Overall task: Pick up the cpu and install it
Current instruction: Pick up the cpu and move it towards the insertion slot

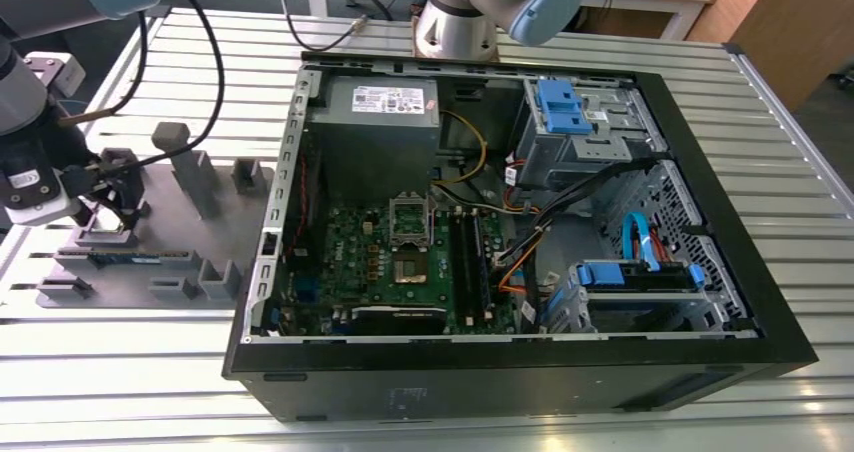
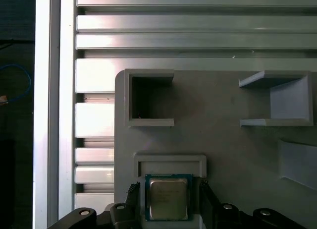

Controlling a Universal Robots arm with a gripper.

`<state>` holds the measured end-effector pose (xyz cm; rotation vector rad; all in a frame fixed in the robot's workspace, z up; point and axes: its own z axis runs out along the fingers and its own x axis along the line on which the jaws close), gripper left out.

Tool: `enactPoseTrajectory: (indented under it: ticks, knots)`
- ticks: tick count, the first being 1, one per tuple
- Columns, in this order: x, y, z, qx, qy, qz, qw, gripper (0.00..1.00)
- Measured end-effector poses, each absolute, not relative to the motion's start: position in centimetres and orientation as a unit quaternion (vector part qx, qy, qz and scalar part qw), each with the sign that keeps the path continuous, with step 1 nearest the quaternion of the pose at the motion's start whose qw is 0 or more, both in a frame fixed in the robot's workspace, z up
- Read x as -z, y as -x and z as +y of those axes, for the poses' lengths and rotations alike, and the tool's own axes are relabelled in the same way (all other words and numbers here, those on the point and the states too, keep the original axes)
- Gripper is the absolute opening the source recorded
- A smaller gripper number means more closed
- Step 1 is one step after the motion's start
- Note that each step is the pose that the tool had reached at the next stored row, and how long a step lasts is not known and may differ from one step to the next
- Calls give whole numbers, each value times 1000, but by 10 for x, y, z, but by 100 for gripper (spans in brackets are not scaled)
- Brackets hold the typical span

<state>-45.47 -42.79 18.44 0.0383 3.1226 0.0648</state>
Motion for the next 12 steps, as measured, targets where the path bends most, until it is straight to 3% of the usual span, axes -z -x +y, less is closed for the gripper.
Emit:
enactPoseTrajectory:
  ticks: [12]
  knots:
    - [-182,455,-427,-21,-12,1000,9,59]
